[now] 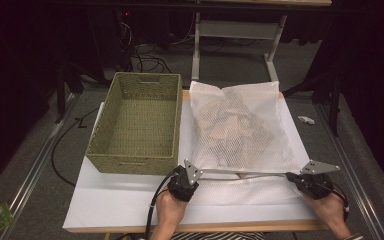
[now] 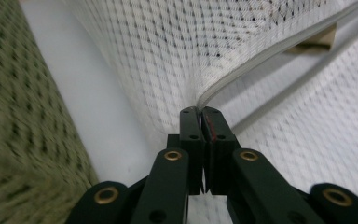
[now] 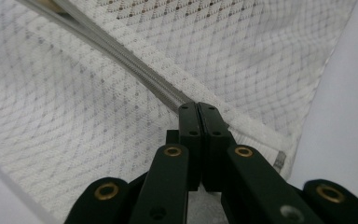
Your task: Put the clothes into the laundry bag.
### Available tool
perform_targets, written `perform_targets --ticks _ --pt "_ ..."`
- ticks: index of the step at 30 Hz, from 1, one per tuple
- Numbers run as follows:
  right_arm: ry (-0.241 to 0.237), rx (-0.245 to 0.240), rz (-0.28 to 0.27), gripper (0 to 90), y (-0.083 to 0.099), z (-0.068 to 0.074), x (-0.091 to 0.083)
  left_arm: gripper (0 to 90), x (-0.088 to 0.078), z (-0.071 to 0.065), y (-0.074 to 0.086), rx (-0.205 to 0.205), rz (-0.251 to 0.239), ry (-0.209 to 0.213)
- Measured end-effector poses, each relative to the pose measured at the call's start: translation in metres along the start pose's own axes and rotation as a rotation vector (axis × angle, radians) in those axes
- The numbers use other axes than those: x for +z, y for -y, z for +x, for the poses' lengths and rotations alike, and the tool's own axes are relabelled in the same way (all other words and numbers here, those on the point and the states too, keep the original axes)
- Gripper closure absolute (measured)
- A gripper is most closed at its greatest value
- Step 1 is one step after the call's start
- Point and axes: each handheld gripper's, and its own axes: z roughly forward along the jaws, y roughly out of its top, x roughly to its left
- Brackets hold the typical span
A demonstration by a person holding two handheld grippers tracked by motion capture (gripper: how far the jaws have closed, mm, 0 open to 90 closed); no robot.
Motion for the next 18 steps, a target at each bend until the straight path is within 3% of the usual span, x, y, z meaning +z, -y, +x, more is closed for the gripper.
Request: perform_targets --ticks 2,4,7,10,12,15,17,18 --pt "0.004 0.0 0.025 89.7 0.005 0.003 0.003 83.5 0.006 0.001 0.006 -0.01 0.029 0.011" --pt "0.0 0.008 0.029 88.4 0.01 0.003 0.005 74.5 0.01 0.001 0.012 -0.032 0.029 0.015" --pt "0.012 0.029 -0.015 73.8 0.01 0.003 0.002 66.1 0.008 0.0 0.015 -0.047 0.012 0.0" --pt "0.057 0.029 -0.067 61.6 0.004 0.002 -0.004 66.0 0.009 0.0 0.015 -0.045 0.014 -0.012" --pt "0.076 0.04 -0.078 59.1 0.0 0.001 -0.004 70.6 0.011 0.0 0.015 -0.042 0.026 -0.013" --pt "0.048 0.046 -0.013 64.4 -0.003 -0.002 0.008 83.5 0.013 0.002 0.017 -0.042 0.038 -0.021" --pt "0.015 0.035 0.026 77.8 0.0 -0.004 0.018 90.0 0.012 0.004 0.017 -0.048 0.042 -0.022" --pt "-0.005 0.047 0.015 82.2 0.001 -0.004 0.018 90.0 0.012 0.005 0.017 -0.049 0.045 -0.025"
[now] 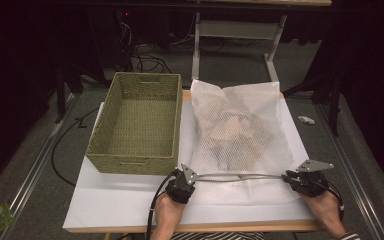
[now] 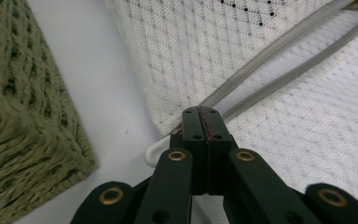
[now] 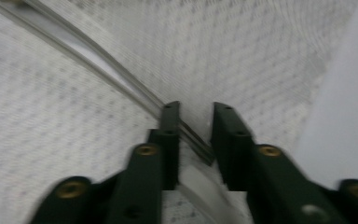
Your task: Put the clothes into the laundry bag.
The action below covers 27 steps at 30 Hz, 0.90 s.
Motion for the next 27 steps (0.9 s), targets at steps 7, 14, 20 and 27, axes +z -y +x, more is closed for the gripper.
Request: perform_targets --ticks 7,14,20,27 --pt "0.019 -0.018 0.052 90.0 -0.001 0.0 -0.005 90.0 -0.014 0.014 0.008 -0.025 0.002 -0.046" --pt "-0.008 -0.01 0.021 90.0 0.0 0.004 -0.011 78.2 -0.022 -0.002 0.002 0.026 -0.152 0.059" --pt "0.012 -0.015 -0.099 67.5 -0.009 0.007 -0.02 55.9 -0.009 -0.012 -0.021 0.066 -0.179 0.053" --pt "0.016 -0.043 -0.026 50.8 -0.014 0.008 0.005 49.7 0.018 -0.019 -0.028 0.095 -0.107 0.031"
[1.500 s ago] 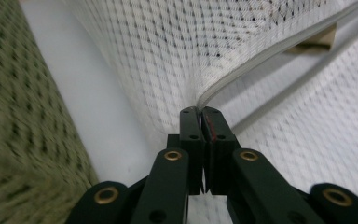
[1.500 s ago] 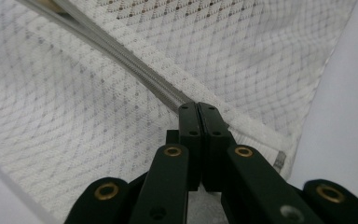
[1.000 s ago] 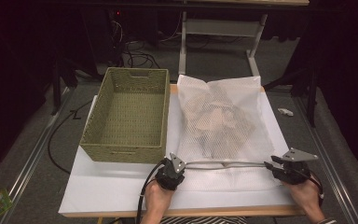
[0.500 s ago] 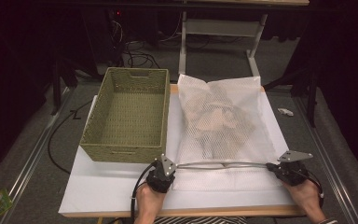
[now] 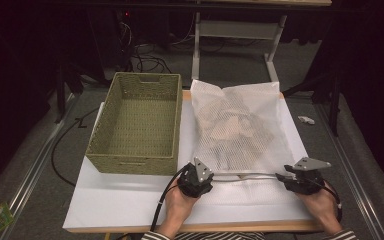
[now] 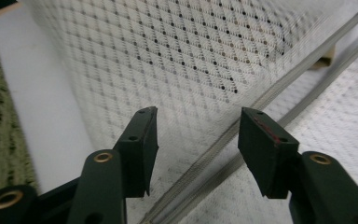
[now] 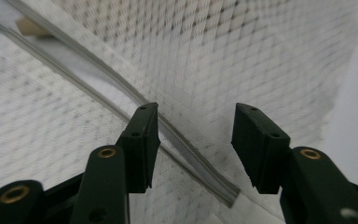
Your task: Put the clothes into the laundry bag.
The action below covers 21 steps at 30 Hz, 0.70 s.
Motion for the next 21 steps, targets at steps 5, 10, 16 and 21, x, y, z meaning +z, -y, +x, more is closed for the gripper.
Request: perform_targets --ticks 5,10,16,21 --pt "-0.081 0.035 0.014 82.6 0.002 -0.006 0.009 85.3 0.013 0.005 0.001 -0.032 0.071 0.036" --pt "-0.073 0.008 0.018 89.4 0.003 -0.005 0.005 90.0 -0.003 0.005 0.0 -0.031 0.022 0.067" --pt "-0.11 -0.03 -0.058 89.4 0.01 0.003 -0.027 90.0 -0.026 -0.002 0.004 0.005 -0.007 0.094" --pt "-0.131 -0.045 0.003 89.2 0.02 0.007 -0.024 69.0 -0.024 0.003 0.003 -0.063 -0.085 0.099"
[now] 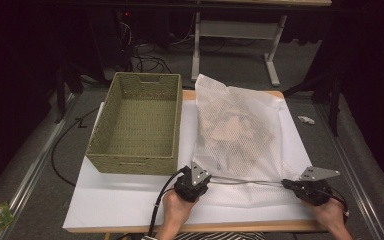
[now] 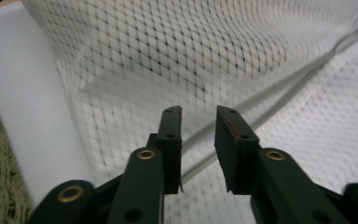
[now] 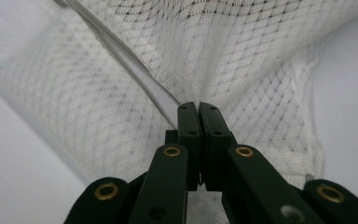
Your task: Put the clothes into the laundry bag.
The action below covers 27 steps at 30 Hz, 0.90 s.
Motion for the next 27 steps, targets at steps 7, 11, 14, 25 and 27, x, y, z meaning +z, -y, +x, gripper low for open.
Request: perform_targets --ticks 7,11,14,25,27 --pt "0.002 0.033 -0.042 73.2 -0.003 -0.003 0.003 53.7 0.007 0.009 -0.004 -0.057 -0.063 -0.026" --pt "0.004 0.094 -0.129 61.0 -0.008 -0.008 -0.003 50.7 0.013 0.011 -0.007 -0.073 -0.092 -0.037" --pt "0.026 0.17 -0.228 55.7 -0.008 -0.018 -0.007 48.0 0.017 0.012 -0.011 -0.086 -0.11 -0.039" --pt "0.176 0.357 -0.286 45.7 -0.011 -0.048 0.018 43.9 0.036 0.022 -0.009 -0.13 -0.093 -0.077" --pt "0.193 0.36 -0.256 46.7 -0.01 -0.049 0.023 43.5 0.038 0.023 -0.008 -0.136 -0.084 -0.082"
